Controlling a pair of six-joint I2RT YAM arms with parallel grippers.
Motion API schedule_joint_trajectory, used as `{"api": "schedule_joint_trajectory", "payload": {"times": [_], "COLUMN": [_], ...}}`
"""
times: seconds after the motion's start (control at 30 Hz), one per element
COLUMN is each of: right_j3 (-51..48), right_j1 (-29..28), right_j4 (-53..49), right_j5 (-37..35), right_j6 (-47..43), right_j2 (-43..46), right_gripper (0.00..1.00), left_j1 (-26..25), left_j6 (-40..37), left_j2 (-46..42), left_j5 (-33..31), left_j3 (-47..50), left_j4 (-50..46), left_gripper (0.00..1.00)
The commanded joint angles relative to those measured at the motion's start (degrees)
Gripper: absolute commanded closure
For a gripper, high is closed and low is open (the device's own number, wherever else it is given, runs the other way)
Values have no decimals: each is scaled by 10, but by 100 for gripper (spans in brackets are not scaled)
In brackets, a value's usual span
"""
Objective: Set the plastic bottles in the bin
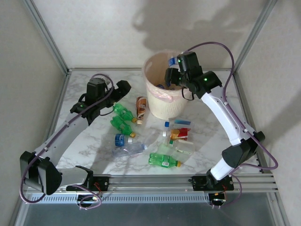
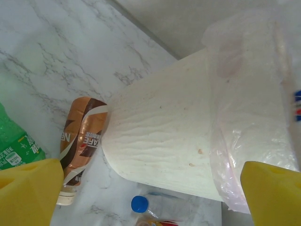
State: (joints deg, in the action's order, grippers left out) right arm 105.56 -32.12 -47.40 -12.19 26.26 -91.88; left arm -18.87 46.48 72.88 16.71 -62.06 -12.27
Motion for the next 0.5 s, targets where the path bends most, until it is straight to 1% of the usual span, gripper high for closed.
{"api": "schedule_joint_trajectory", "payload": {"times": [0.0, 0.17, 0.33, 0.47], "right_j3": [11, 6, -39, -91], "right_j1": [3, 3, 1, -8], "right_j4": [6, 11, 58, 96], "right_j5": [-13, -10, 42, 67], "right_j6": [-3, 3, 10, 18], "right_j2": [17, 35, 83, 126], "right_gripper": [25, 23, 30, 32], "left_j1": [-9, -14, -28, -44], "left_j6": [-5, 0, 11, -11], "left_j2": [7, 24, 54, 88], "left_j5": [-13, -22, -28, -64], "left_j3": [9, 18, 17, 2], "left_j4": [13, 24, 36, 14], "left_gripper": [4, 6, 12, 17]}}
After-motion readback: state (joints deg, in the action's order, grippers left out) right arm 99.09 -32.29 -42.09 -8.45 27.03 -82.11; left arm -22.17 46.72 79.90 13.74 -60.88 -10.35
